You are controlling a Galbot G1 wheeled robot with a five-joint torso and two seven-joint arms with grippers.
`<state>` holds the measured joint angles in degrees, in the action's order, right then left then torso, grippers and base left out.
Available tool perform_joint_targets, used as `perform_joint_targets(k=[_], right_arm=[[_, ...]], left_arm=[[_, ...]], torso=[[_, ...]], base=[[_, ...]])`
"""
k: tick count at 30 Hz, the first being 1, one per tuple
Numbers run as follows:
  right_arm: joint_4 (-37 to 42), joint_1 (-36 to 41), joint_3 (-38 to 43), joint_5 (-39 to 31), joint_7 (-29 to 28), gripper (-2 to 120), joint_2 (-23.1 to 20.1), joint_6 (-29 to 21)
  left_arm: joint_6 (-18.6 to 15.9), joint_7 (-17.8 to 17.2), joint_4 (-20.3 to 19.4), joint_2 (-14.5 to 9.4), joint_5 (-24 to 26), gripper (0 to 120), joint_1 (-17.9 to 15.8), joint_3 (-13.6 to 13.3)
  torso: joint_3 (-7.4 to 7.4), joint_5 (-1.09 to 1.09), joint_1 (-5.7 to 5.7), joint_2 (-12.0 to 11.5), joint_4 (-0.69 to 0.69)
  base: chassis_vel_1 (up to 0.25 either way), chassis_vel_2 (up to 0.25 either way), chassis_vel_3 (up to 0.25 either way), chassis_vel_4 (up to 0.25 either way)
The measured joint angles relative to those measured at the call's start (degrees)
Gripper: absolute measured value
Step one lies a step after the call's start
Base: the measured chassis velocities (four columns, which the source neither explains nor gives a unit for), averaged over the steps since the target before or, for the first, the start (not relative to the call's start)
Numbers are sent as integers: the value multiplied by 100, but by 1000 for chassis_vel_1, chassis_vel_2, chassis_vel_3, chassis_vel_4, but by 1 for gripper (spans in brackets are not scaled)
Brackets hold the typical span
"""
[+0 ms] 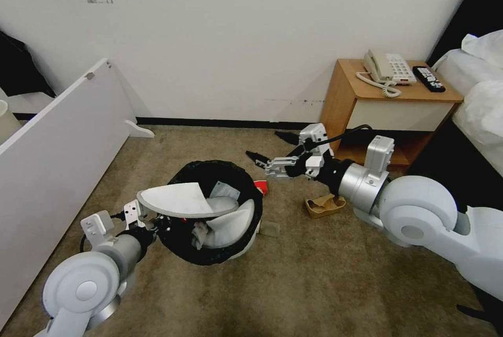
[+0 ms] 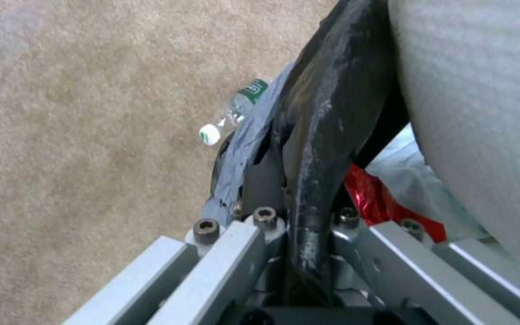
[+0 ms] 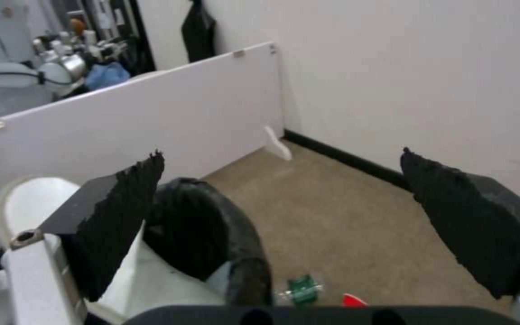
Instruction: Pick up the trash bin and place the garbage on the floor into it.
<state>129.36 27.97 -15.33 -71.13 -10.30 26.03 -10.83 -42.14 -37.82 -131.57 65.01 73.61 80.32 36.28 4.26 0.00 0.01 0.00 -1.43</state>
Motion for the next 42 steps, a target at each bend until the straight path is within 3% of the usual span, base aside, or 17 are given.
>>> perform_joint_targets(k=[11,21,31,42], right_arm=[[-138,366,144,456,-411,100,123,296],[-444,912,432,1252,-794,100,334,639],[-529,2512,1672,2120,-641,100,532,718],[-428,3542,2661,3110,-366,100,681,580]], left_arm=[[0,87,-76,-142,-87,1,120,223],[18,249,-163,-193,-251,1,359,612],[64,404,-437,-209,-326,1,747,1165],[70,507,-588,-164,-324,1,989,1503]], torso=[[0,0,0,0,1],[0,0,0,0,1],[0,1,0,0,0],[0,0,0,0,0]], base=[[0,0,0,0],[0,0,0,0],[0,0,0,0],[0,0,0,0]])
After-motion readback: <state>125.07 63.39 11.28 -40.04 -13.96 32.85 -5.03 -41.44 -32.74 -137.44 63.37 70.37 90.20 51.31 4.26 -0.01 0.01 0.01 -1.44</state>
